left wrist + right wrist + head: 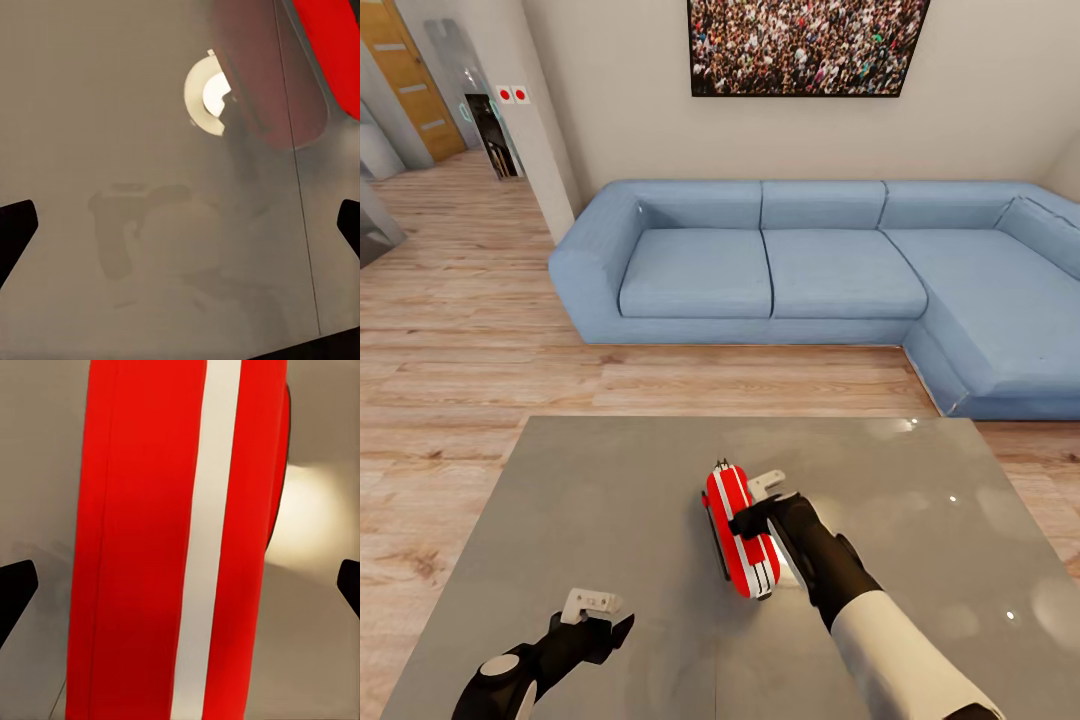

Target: Turn on the radio receiver that's on the table in the living room.

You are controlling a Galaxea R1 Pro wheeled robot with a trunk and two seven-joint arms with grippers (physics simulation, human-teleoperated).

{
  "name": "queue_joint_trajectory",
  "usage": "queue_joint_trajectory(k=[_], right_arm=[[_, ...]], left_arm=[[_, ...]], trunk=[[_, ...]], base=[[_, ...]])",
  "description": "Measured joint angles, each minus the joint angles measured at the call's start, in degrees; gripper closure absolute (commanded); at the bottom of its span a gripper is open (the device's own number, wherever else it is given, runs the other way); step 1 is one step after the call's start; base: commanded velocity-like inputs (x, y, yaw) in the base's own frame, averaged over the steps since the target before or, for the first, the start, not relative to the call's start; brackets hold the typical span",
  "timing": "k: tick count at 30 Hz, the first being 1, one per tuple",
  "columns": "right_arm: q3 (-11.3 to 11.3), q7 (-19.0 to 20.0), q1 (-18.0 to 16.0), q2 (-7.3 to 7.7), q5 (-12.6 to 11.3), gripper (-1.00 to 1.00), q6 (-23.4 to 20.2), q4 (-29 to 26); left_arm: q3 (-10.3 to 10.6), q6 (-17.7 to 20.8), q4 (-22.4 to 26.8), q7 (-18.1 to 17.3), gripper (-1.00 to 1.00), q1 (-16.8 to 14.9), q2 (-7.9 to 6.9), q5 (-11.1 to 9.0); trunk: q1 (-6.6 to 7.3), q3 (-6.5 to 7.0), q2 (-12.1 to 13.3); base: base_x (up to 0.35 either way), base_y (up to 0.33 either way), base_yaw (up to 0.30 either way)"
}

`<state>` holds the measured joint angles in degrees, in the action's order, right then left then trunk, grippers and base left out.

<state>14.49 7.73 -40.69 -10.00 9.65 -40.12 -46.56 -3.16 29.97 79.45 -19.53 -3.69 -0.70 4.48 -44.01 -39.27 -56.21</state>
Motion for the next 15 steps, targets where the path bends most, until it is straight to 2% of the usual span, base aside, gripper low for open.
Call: queue_joint_trajectory(k=[15], right_arm=[[0.00,0.00,0.00,0.00,-0.04,-1.00,3.01,2.86]], left_arm=[[0.00,0.00,-0.01,0.01,-1.00,0.00,-0.09,0.00]], trunk=[[0.00,0.00,0.00]], base=[[0.000,0.000,0.000]])
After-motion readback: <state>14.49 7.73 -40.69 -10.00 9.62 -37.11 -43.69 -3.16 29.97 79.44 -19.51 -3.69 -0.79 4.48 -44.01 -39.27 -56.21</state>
